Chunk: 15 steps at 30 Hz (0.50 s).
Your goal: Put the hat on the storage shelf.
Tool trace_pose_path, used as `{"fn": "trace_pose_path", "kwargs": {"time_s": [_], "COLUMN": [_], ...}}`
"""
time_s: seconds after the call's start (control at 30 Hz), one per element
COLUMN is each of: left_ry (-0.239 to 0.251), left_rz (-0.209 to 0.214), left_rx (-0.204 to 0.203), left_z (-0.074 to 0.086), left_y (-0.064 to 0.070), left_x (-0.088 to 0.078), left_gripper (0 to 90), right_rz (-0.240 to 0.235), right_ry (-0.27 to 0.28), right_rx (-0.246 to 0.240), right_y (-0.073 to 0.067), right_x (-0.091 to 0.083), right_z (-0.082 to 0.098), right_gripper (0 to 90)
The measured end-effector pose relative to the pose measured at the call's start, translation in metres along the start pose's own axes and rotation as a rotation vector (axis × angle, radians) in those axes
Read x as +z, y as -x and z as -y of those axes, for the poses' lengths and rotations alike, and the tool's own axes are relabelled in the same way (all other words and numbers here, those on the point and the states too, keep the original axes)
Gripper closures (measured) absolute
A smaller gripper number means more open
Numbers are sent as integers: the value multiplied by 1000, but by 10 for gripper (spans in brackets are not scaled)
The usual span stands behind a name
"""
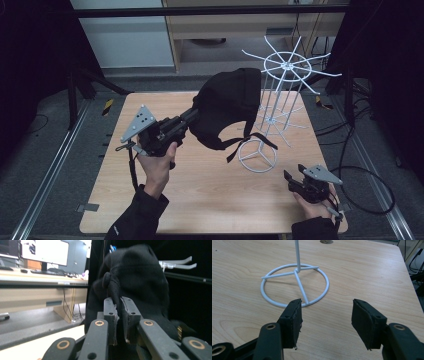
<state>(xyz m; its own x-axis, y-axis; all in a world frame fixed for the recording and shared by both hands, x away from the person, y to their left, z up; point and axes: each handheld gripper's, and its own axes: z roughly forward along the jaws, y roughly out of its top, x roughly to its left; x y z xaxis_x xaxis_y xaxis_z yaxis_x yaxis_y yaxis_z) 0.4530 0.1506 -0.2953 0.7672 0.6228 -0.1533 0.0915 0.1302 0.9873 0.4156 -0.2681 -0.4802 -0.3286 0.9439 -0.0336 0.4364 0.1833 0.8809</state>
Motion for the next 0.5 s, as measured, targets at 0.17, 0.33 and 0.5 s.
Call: {"fn": "trace_pose_path", "kwargs": {"time_s": [0.17, 0.33, 0.5], "left_ry": [-43, -78, -104], "left_rz": [22, 36, 38], "left_rx": [14, 21, 26], "left_z": [7, 11, 15], "left_y": [6, 10, 10], "left_x": [10, 19, 18], "left_gripper": [815, 771, 670], "right_rz": [-1, 0, 2], "right_ry": [-3, -4, 0], "right_rx": [-2, -4, -8], "right_y": [0, 0, 0], "right_x": [0, 1, 1], "right_z": [0, 0, 1], "right_gripper": [415, 412, 410]}}
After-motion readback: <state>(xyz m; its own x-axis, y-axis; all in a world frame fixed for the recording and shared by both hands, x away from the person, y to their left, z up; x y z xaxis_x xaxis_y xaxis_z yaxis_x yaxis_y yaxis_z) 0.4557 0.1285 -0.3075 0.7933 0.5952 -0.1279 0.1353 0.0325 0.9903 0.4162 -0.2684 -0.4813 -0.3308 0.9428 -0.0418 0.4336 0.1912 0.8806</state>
